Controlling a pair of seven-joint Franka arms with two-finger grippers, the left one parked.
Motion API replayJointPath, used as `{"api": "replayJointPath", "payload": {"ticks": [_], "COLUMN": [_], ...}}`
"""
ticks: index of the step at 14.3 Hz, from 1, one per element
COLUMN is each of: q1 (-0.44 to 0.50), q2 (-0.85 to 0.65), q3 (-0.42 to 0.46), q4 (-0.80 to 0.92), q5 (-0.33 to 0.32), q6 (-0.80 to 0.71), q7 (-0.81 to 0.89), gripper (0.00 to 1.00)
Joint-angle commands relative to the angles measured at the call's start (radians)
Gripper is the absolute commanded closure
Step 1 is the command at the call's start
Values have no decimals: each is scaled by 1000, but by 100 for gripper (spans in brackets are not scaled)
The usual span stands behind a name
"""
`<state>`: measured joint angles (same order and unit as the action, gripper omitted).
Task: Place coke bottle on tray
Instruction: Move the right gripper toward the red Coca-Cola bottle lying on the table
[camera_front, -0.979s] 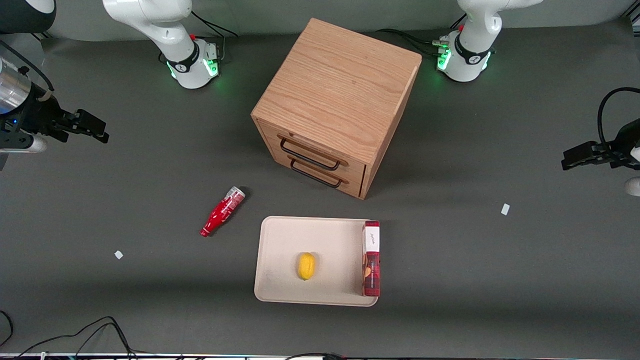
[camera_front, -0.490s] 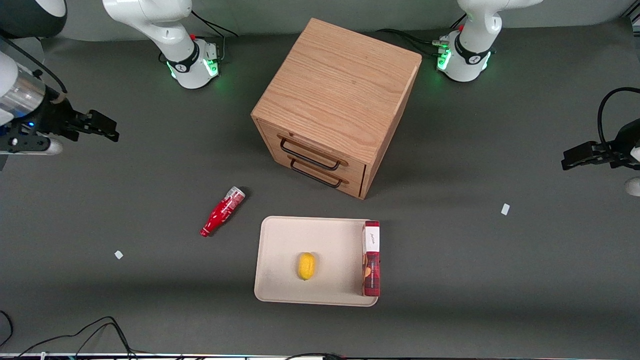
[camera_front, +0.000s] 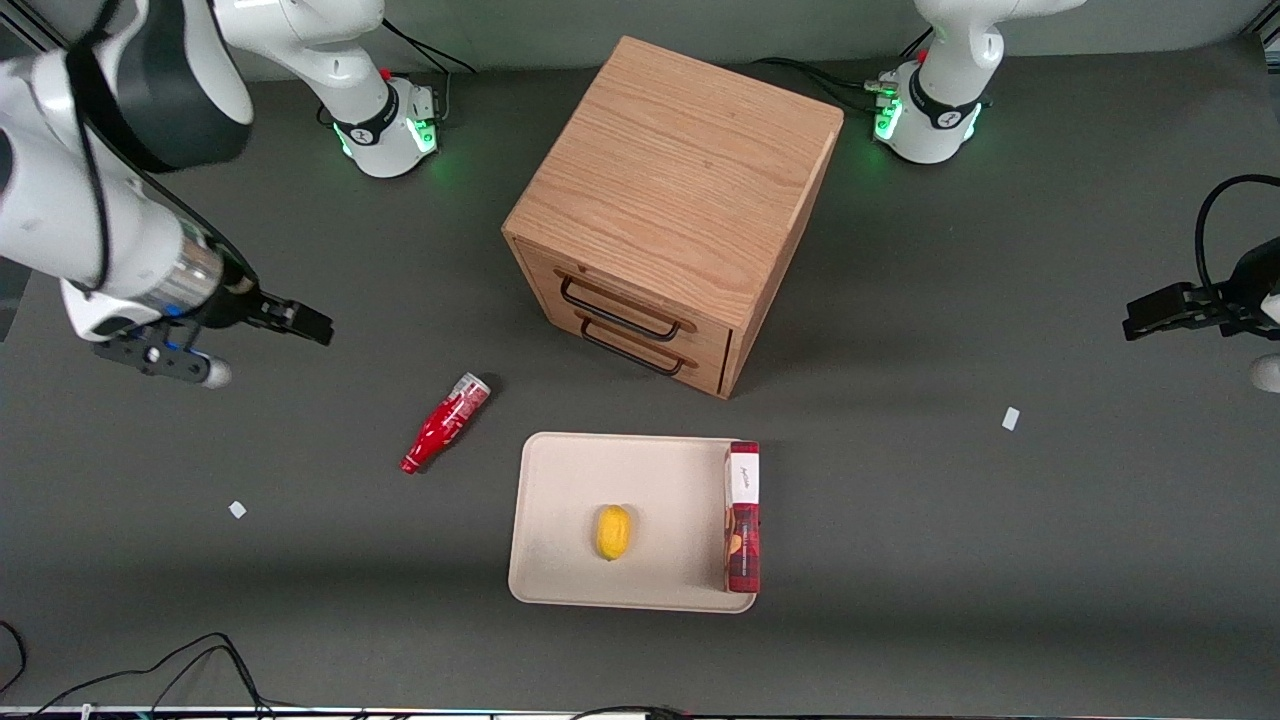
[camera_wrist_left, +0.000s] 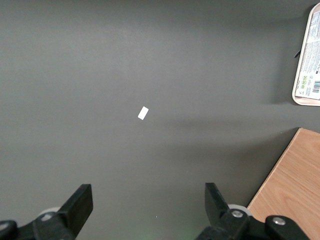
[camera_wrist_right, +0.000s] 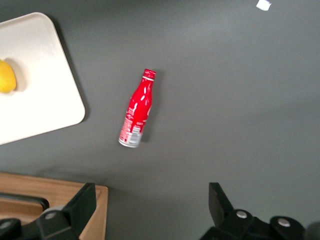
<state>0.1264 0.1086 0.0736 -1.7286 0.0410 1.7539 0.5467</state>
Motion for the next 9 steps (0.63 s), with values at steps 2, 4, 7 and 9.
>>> {"api": "replayJointPath", "payload": {"ticks": [2, 4, 7, 9], "q1": [1, 1, 22, 24], "q2": [94, 128, 190, 236], "q3": [34, 52, 72, 72], "q4": [-60, -129, -199, -232], "q5": [20, 17, 4, -16], "q6": [168, 278, 425, 505], "q7": [159, 217, 297, 341], "gripper": [0, 0, 0, 0]}}
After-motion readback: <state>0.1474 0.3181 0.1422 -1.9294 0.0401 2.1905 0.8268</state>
